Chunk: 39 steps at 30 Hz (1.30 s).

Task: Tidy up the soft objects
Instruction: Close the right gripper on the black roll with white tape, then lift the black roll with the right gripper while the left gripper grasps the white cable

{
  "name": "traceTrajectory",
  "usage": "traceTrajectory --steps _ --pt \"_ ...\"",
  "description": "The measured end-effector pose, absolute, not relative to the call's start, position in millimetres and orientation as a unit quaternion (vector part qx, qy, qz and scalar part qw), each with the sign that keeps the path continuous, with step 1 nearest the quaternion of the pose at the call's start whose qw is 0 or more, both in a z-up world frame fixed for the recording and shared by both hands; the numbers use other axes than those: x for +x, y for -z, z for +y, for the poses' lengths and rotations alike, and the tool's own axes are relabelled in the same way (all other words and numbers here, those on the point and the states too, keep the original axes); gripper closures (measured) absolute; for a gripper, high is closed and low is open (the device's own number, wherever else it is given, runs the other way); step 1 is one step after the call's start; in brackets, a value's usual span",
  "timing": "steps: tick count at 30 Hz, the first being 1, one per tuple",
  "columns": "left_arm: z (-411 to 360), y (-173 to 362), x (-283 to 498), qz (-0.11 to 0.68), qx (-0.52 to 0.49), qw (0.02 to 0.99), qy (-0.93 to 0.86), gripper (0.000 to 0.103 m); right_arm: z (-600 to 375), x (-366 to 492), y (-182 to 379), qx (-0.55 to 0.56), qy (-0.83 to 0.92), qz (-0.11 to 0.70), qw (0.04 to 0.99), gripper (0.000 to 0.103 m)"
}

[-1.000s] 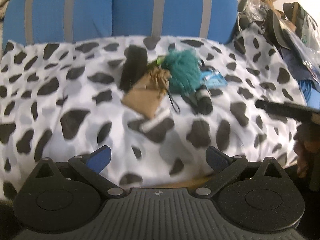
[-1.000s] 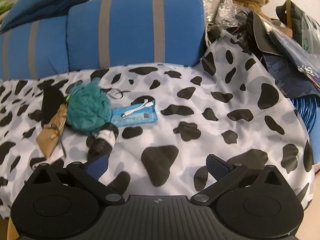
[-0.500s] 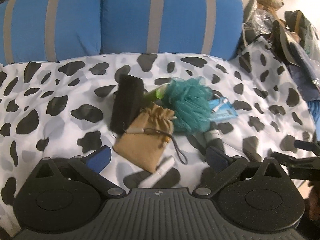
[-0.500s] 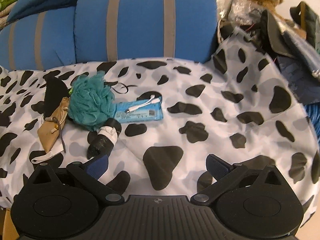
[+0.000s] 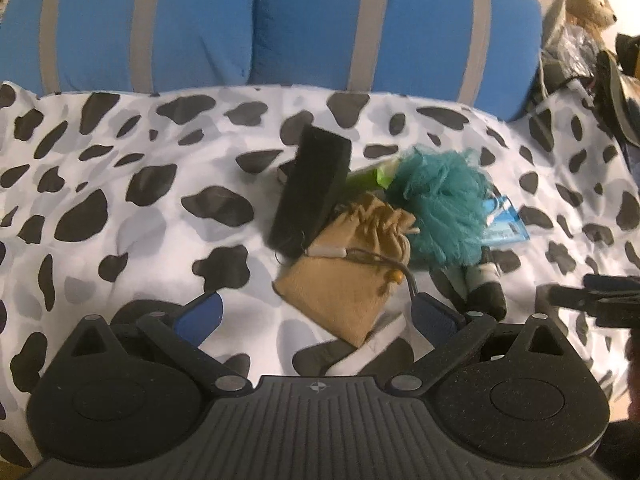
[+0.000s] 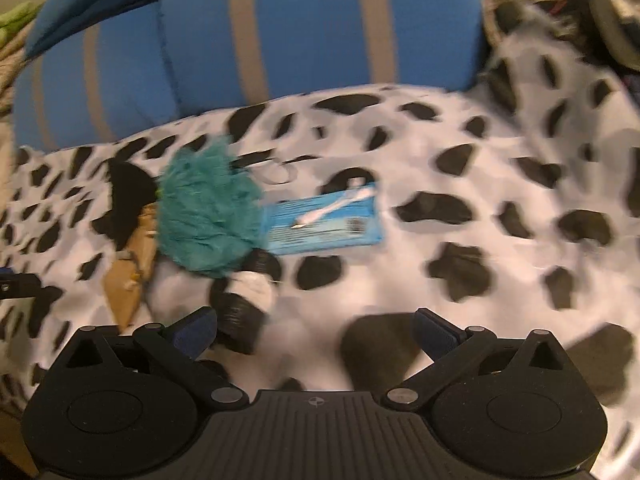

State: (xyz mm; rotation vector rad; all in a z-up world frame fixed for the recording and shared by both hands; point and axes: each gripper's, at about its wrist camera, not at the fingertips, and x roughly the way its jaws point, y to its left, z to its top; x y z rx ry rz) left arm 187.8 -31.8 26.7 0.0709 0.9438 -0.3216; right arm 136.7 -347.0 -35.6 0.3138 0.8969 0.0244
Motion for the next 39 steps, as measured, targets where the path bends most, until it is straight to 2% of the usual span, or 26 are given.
traceTrajectory --steps 6,8,10,16,20,31,39 --pt "-36.8 -26.8 193.5 0.452 0.032 0.878 0.151 0.0 -323.7 175.1 53.6 0.125 -0.038 0.453 0.882 0.018" --pt "-38.8 -24.3 193.8 0.454 0.036 0.877 0.152 0.0 -323.1 184.1 60.4 0.136 -0.043 0.461 0.876 0.03" --pt "-40.5 -22.0 193.2 0.455 0.038 0.877 0.148 0.0 -323.1 191.9 68.0 0.146 -0.037 0.471 0.869 0.037" --pt "-45.8 -22.1 190.8 0.439 0.054 0.886 0.142 0.0 -314.6 206.0 81.9 0.166 -0.044 0.491 0.854 0.038" --pt "-46.0 -21.7 190.0 0.433 0.054 0.888 0.146 0.0 -307.0 211.4 90.5 0.168 -0.054 0.504 0.846 0.051" --pt "-50.3 -10.5 187.8 0.425 0.098 0.883 0.172 0.0 -299.3 201.8 75.9 0.11 -0.037 0.491 0.863 0.056" --pt "-43.8 -13.0 186.9 0.414 0.064 0.881 0.219 0.0 -311.9 185.0 48.5 0.112 -0.031 0.46 0.88 0.056"
